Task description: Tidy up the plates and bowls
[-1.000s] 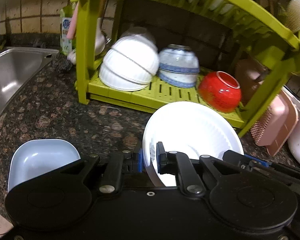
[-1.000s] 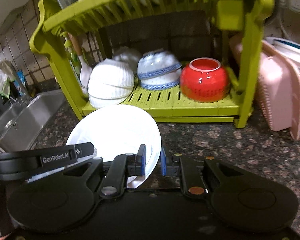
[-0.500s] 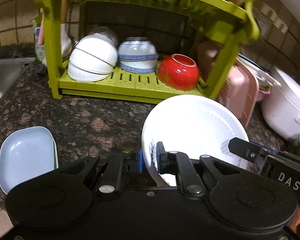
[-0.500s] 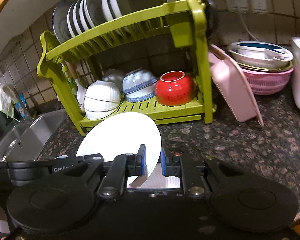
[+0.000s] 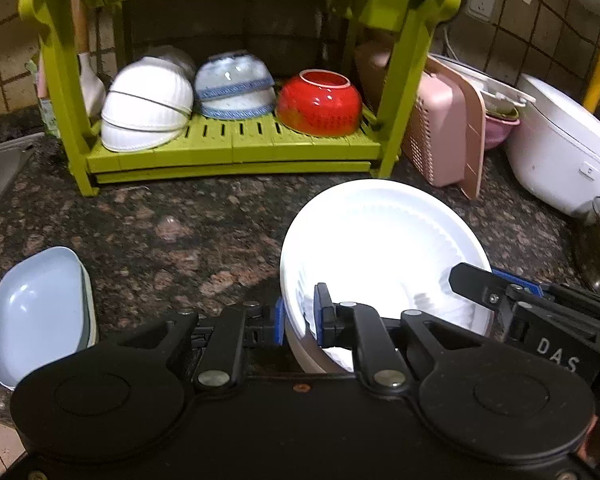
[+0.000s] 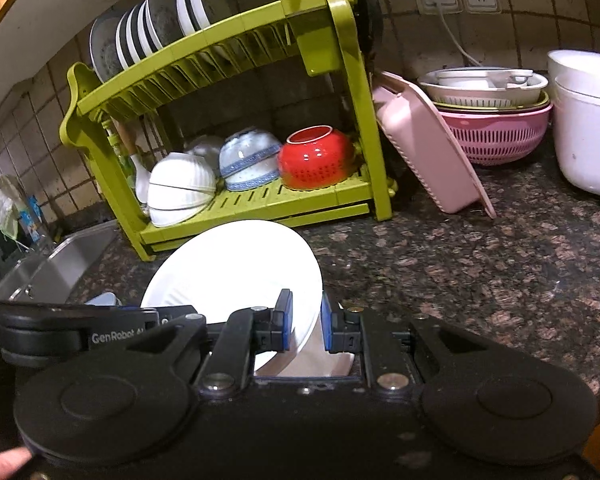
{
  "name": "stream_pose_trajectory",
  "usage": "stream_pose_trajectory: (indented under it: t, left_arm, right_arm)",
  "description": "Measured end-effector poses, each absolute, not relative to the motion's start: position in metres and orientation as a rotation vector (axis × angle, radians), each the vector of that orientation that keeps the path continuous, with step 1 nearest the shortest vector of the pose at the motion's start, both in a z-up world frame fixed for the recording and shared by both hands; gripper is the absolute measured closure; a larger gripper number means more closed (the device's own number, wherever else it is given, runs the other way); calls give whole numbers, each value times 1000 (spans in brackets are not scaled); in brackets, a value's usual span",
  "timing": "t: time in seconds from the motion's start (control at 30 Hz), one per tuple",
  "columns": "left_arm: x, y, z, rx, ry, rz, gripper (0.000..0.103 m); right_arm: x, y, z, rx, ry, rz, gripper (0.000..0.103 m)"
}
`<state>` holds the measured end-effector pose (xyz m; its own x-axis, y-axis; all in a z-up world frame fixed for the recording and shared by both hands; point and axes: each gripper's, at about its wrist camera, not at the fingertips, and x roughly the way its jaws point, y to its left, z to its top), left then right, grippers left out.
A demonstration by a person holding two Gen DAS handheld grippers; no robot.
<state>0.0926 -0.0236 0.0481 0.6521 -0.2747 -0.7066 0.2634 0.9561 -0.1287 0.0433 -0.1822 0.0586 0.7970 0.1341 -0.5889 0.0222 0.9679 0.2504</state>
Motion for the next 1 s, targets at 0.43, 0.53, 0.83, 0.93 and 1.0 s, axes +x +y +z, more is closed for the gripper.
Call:
stream_pose_trajectory:
  t: [0.43,0.53,0.83,0.93,1.0]
  left_arm:
    - [95,-35,37,27,856,-316,84]
    - [94,-36,37,40,850,-313,84]
    - [97,-32,38,26,846,-318,84]
    - [96,-31,40,29,832,-305,84]
    - [96,-29,41,34,823,-301,84]
  right_arm:
    - [40,-190,44,239,700,50,86]
    - [42,-188,40,225,716,43,86]
    - [47,-187,33,212,738,37,86]
    - [48,-186,32,201,742,32,86]
    - [49,-186,31,196,743,28,86]
